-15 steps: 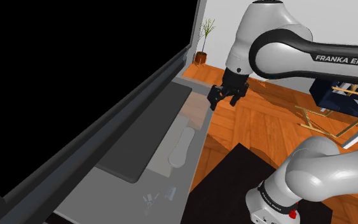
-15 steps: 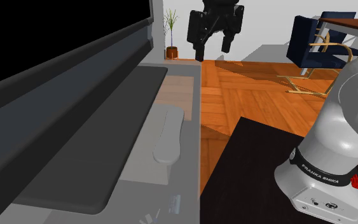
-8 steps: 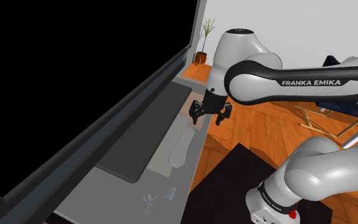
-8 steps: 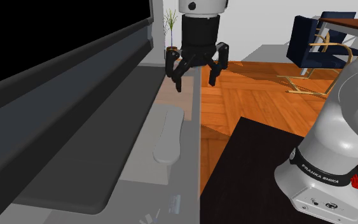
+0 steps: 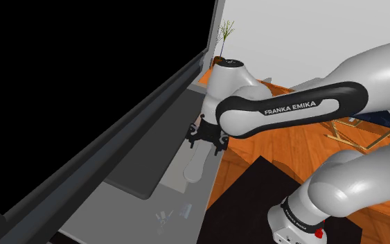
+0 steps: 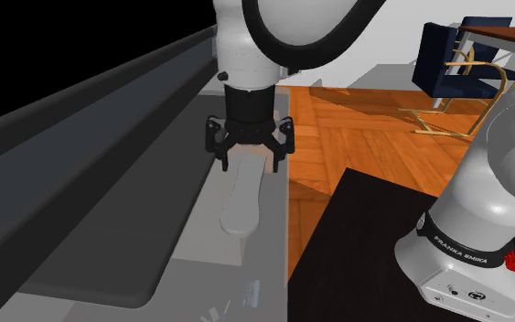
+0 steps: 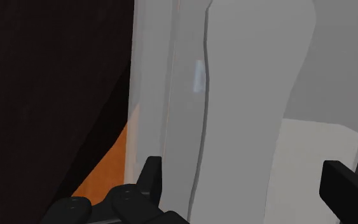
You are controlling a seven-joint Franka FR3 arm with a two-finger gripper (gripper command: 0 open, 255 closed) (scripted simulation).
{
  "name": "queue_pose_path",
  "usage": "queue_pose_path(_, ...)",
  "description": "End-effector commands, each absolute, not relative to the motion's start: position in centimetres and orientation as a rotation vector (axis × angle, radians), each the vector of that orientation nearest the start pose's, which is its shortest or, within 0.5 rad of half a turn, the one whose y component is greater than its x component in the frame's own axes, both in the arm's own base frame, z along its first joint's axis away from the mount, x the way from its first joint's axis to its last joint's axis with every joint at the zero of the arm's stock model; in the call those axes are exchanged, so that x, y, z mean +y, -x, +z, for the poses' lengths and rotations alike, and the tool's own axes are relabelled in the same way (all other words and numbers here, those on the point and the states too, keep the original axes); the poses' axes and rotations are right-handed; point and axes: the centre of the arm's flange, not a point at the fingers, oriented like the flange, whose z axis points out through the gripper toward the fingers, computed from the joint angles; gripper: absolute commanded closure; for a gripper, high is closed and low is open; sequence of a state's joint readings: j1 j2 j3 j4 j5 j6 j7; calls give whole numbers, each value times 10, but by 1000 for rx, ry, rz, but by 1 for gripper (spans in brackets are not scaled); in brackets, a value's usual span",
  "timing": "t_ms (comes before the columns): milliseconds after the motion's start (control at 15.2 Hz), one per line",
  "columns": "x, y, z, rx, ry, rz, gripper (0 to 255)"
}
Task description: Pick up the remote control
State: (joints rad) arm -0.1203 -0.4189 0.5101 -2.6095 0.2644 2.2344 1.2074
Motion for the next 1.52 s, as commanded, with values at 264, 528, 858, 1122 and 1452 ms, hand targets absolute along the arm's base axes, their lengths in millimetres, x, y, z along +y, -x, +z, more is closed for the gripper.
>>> queue_pose_path(264,158,-377,342,1555,2708,-2,0)
queue_pose_path(528,159,-377,333,1555,2708,-2,255)
queue_pose_path(858,159,-377,333,1555,2708,-2,255)
queue_pose_path(1122,158,-377,333,1555,2708,-2,255)
queue_pose_path(1452,158,-377,360,1555,2708,-2,255)
